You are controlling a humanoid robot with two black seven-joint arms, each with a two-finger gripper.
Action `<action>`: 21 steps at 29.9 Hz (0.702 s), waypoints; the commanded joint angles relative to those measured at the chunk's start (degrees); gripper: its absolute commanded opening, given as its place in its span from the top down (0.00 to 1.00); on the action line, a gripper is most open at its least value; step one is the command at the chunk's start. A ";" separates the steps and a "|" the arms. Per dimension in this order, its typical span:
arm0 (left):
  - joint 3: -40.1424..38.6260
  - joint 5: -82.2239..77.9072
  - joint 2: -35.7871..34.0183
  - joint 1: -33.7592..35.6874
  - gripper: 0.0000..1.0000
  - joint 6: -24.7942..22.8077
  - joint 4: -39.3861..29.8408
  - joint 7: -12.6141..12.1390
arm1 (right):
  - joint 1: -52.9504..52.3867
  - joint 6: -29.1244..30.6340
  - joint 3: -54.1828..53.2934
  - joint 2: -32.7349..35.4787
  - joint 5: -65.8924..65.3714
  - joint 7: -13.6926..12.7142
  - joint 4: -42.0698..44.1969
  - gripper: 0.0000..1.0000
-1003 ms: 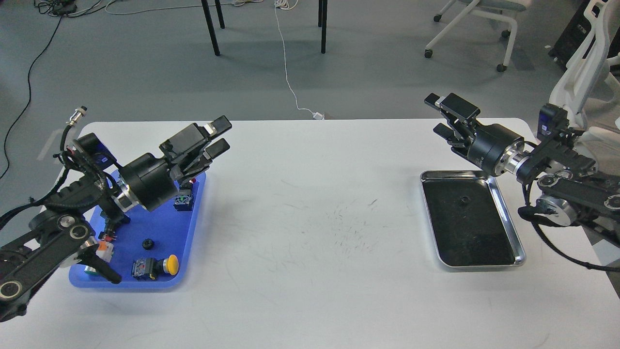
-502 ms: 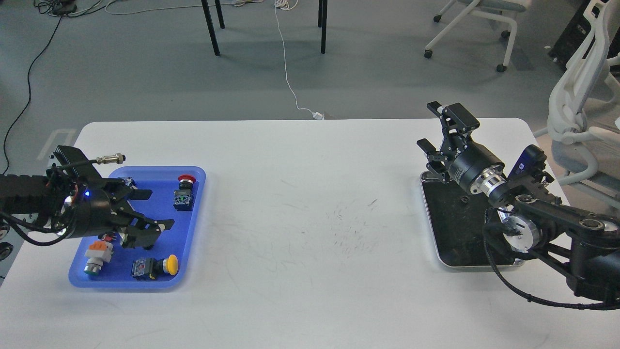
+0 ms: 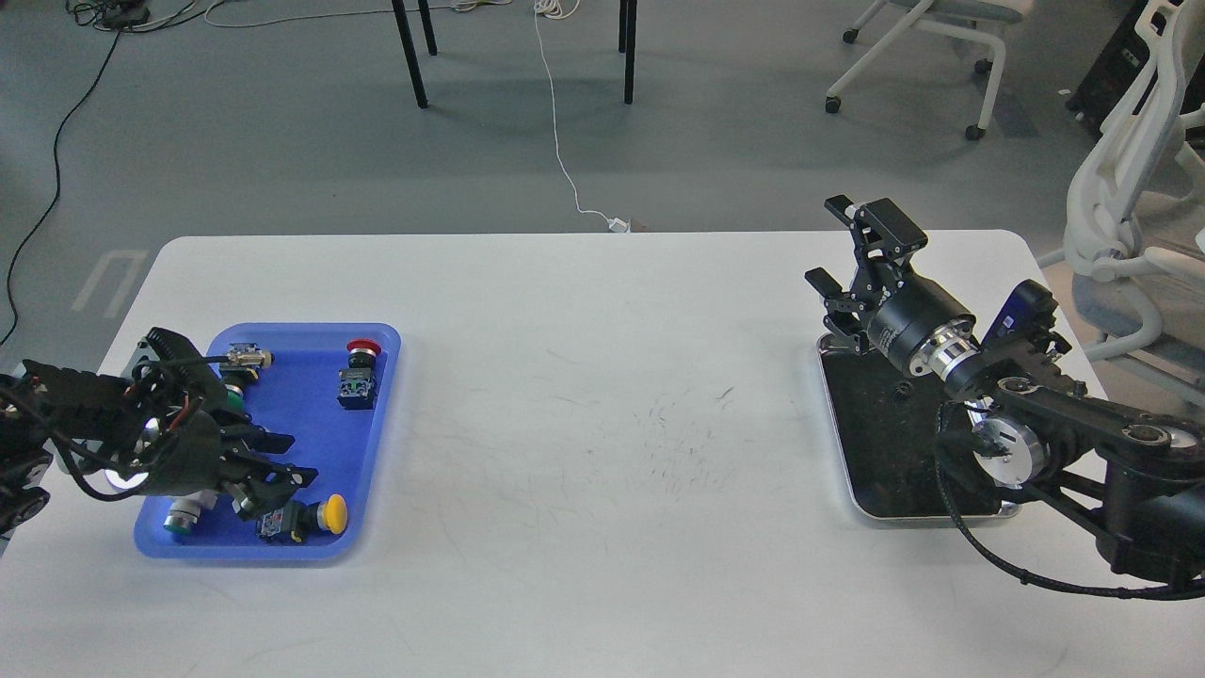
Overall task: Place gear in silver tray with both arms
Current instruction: 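Grasp another black gear in the blue tray with the left gripper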
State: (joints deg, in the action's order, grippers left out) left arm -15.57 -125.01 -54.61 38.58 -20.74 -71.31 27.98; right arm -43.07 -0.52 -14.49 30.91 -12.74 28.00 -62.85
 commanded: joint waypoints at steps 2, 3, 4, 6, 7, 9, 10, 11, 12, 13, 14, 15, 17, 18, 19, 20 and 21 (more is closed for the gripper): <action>0.36 0.01 1.00 -0.08 0.49 0.00 2.23 0.02 | 0.09 0.00 -0.10 0.03 0.09 0.00 0.00 0.02; 0.45 0.01 1.00 -0.08 0.49 0.00 2.49 0.02 | 0.09 0.00 -0.10 0.03 0.00 0.00 0.00 0.02; 0.63 0.01 1.09 -0.08 0.49 0.00 2.76 0.02 | 0.09 0.00 -0.10 0.12 0.00 0.00 0.00 0.02; 0.89 0.01 1.09 -0.08 0.49 0.00 3.02 0.02 | 0.09 0.00 -0.10 0.03 0.00 0.00 0.00 0.02; 0.98 0.01 1.17 -0.17 0.49 0.00 3.02 0.02 | 0.00 0.00 -0.10 0.03 0.00 0.00 0.00 0.02; 1.15 0.01 1.09 -0.17 0.51 0.00 3.02 0.02 | 0.00 0.00 -0.19 0.03 0.00 0.00 0.00 0.02; 1.16 0.01 1.17 -0.17 0.51 0.00 3.11 0.02 | 0.00 0.00 -0.19 0.12 0.00 0.00 0.00 0.02; 1.16 0.01 1.18 -0.26 0.51 0.00 3.11 0.02 | 0.00 0.00 -0.19 0.12 0.00 0.00 0.00 0.02; 1.16 0.01 1.18 -0.26 0.53 -0.09 3.11 0.02 | 0.00 0.00 -0.19 0.20 0.00 0.00 0.00 0.02; 1.24 0.01 1.18 -0.35 0.56 -0.09 3.11 0.02 | 0.00 0.00 -0.19 0.29 0.00 0.00 0.00 0.02; 1.24 0.01 1.18 -0.52 0.59 -0.09 3.11 0.02 | 0.09 0.00 -0.19 0.38 0.00 0.00 -0.08 0.02; 1.24 0.01 1.18 -0.61 0.61 -0.09 3.11 0.02 | 0.09 0.00 -0.19 0.47 0.00 0.00 -0.08 0.02; 1.24 0.01 1.18 -0.79 0.68 0.00 3.20 0.02 | 0.00 0.00 -0.19 0.56 0.00 0.00 -0.08 0.02; 1.24 0.01 1.18 -0.70 0.71 0.00 3.28 0.02 | 0.00 0.00 -0.27 0.56 0.00 0.00 -0.08 0.02; 1.24 0.01 1.18 -0.79 0.73 0.00 3.37 0.02 | 0.00 0.00 -0.27 0.56 0.00 0.00 -0.08 0.02; 1.16 0.01 1.26 -0.79 0.76 0.00 3.63 0.02 | 0.00 0.00 -0.27 0.56 0.00 0.00 -0.17 0.02; 1.16 0.01 1.44 -0.70 0.78 0.00 3.81 0.02 | 0.00 0.00 -0.27 0.56 0.00 0.00 -0.17 0.02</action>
State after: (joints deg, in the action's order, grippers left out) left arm -14.33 -124.98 -53.41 37.84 -20.79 -67.99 28.03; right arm -43.03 -0.53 -14.74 31.44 -12.74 28.00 -62.95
